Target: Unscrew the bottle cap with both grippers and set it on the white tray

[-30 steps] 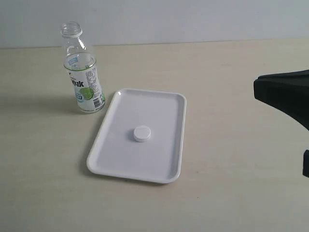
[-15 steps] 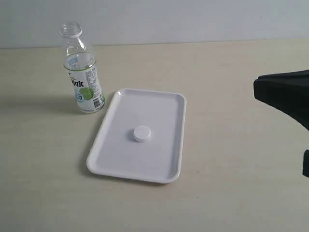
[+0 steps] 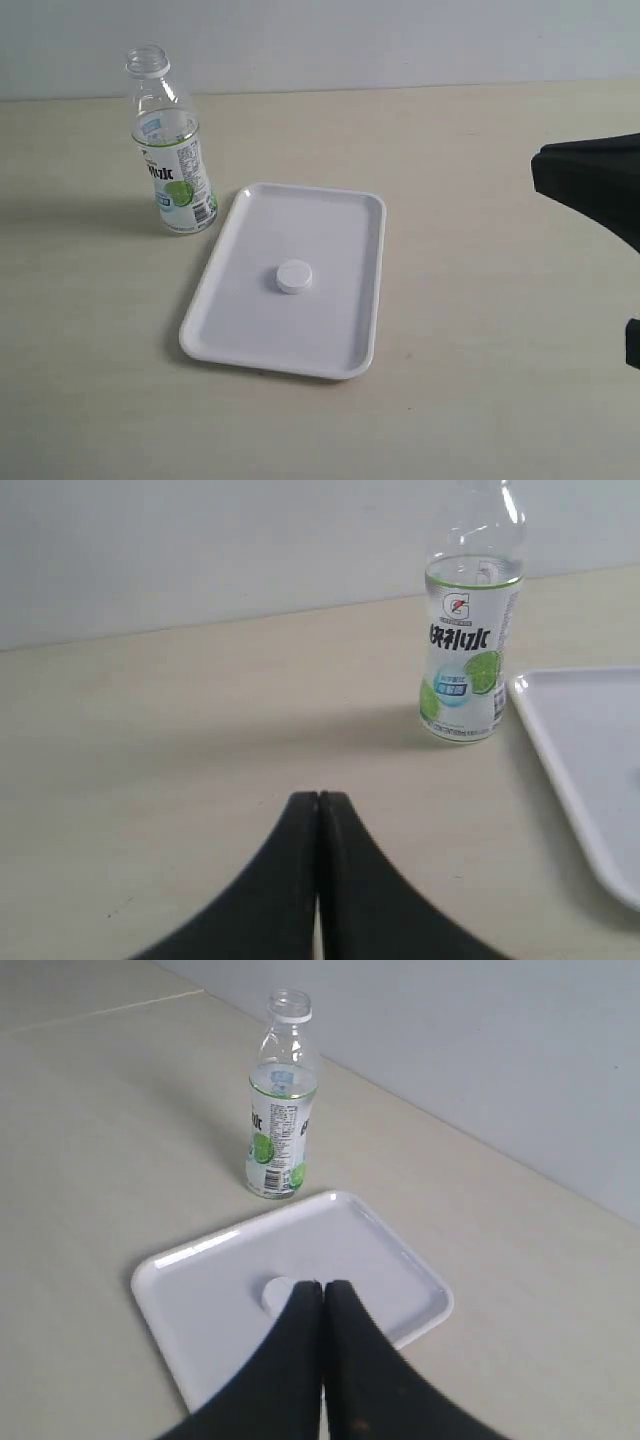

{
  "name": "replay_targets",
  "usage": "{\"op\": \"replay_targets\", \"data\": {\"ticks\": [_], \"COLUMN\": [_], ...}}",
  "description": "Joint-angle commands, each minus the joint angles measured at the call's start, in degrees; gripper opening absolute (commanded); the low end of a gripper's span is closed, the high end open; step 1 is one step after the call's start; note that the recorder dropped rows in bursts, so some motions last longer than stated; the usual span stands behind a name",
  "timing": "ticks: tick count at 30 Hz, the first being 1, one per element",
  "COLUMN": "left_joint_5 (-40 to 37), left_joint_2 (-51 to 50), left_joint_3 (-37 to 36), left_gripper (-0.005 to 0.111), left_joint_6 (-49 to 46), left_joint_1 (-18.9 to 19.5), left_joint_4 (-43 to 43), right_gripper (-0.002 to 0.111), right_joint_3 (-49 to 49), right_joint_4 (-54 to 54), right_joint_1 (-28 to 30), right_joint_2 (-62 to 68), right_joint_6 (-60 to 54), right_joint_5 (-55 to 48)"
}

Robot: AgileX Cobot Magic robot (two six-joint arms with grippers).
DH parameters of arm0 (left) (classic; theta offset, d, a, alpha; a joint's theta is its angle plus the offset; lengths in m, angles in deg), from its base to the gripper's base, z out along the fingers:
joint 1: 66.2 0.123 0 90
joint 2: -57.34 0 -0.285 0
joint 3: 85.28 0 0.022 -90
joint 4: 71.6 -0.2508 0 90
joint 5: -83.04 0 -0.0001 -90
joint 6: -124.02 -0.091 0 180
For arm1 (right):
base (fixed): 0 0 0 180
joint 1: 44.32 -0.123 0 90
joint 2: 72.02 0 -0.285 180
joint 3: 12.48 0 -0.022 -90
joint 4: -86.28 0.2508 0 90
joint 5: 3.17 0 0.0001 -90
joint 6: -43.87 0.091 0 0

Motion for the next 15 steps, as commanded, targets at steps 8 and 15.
{"op": "replay_targets", "data": {"ticks": [8, 15], "left_joint_5": [0.0, 0.0], "left_joint_2": [0.4, 0.4], "left_joint_3": [-0.2, -0.2], "left_gripper": [0.000, 0.000], "left_joint_6": [-0.3, -0.3], "left_joint_1": [0.1, 0.1], "left_joint_4": [0.5, 0.5], "right_gripper": [0.000, 0.000], "right_joint_3": [-8.3, -18.1], "right_joint_4": [1.2, 1.7], "right_joint_1": [24.2, 36.5], "right_joint_2": [-14.0, -28.7], "right_joint_6": [0.6, 4.8], "right_joint_5": [-2.8, 7.5]}}
